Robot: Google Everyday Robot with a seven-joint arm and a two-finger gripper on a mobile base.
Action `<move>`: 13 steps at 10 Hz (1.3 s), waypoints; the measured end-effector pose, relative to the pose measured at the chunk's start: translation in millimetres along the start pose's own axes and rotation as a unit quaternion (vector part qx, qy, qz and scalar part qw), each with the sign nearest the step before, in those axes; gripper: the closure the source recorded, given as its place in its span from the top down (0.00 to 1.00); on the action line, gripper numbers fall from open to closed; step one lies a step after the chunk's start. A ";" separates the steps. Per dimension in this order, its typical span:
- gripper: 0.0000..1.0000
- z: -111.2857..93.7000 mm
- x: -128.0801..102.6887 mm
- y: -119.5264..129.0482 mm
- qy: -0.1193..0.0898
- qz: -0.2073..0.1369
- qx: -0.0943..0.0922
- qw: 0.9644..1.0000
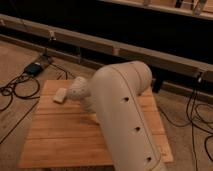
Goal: Place the pepper in the ceramic bowl
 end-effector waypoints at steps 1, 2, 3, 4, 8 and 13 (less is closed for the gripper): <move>0.08 -0.9 0.4 -1.7 -0.003 0.004 0.001 1.000; 0.01 -3.9 2.4 -4.5 -0.004 0.009 0.003 1.000; 0.00 -8.8 2.1 -8.4 -0.008 0.013 0.009 1.000; 0.00 -19.1 0.9 -13.5 -0.018 0.020 0.016 1.000; 0.00 -53.6 -3.1 -28.5 -0.045 0.018 0.057 0.997; 0.00 -81.3 10.9 -28.6 -0.044 0.005 0.089 0.995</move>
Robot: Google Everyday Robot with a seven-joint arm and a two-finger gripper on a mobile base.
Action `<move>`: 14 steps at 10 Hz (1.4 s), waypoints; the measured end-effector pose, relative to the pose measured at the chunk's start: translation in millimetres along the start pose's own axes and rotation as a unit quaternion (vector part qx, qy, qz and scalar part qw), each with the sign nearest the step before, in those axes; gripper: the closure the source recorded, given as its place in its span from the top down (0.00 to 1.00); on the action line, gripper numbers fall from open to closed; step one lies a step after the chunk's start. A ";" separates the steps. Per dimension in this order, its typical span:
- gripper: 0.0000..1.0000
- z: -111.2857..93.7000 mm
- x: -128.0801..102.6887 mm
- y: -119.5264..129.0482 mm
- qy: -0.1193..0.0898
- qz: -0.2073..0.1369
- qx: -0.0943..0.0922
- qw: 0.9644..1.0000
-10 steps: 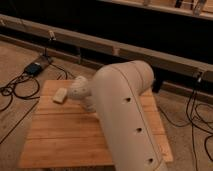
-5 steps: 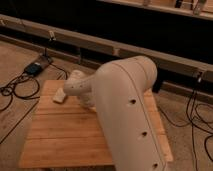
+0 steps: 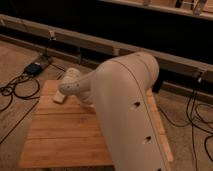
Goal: Place the pepper in the ceramic bowl
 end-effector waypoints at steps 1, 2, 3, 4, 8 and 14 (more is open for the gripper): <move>0.00 -4.6 9.4 2.8 0.005 0.007 0.001 1.000; 0.00 -7.1 17.7 6.8 0.010 0.017 0.000 1.000; 0.00 -8.9 24.4 11.5 0.012 0.027 -0.004 1.000; 0.00 -10.1 33.5 18.6 0.015 0.043 -0.011 0.999; 0.00 0.6 63.4 45.9 0.012 0.115 -0.048 0.992; 0.00 35.7 113.1 29.5 0.017 0.238 -0.064 0.969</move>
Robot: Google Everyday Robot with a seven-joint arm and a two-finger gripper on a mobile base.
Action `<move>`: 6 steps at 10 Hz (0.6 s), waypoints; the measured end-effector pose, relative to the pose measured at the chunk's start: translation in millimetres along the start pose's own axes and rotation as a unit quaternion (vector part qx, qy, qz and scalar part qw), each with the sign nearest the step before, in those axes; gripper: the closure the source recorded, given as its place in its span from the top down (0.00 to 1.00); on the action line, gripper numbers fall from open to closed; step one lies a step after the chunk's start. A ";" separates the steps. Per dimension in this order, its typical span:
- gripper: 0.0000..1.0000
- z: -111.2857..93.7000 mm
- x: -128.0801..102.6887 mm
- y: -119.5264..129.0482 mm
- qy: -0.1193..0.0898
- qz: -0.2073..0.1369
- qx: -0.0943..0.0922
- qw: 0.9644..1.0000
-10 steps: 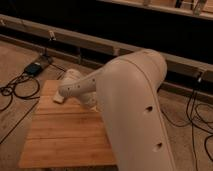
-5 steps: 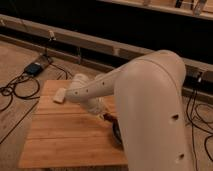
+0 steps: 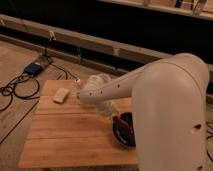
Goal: Place the pepper in the ceramic bowl
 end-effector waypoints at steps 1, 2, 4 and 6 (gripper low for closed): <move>0.00 0.7 -0.9 -9.1 -0.002 0.011 0.004 1.000; 0.04 0.7 -2.8 -15.2 -0.003 0.018 0.006 1.000; 0.22 1.7 -4.3 -17.3 -0.003 0.028 0.005 1.000; 0.43 6.2 2.0 -14.8 0.004 0.038 -0.002 0.999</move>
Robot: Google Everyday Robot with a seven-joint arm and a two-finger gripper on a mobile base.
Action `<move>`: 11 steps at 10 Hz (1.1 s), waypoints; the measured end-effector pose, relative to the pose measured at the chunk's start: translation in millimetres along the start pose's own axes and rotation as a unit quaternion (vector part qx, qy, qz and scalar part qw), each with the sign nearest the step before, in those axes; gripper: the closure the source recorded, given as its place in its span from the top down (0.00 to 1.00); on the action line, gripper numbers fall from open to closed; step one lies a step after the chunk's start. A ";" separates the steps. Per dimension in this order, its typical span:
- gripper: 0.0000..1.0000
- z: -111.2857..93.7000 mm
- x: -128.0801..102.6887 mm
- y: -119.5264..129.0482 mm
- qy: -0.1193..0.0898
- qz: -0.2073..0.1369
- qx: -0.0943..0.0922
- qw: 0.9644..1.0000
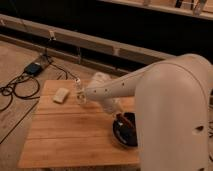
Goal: Place the pepper in the ceramic bowl
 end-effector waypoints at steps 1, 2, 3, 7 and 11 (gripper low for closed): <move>0.55 2.9 4.7 0.7 0.004 0.006 -0.003 1.000; 0.63 4.2 7.7 0.8 0.006 0.010 -0.005 1.000; 0.72 5.3 10.1 0.0 0.007 0.016 -0.007 1.000; 0.80 3.1 9.6 -3.6 -0.009 0.059 -0.012 0.998; 0.80 2.7 9.2 -3.1 -0.009 0.059 -0.012 0.998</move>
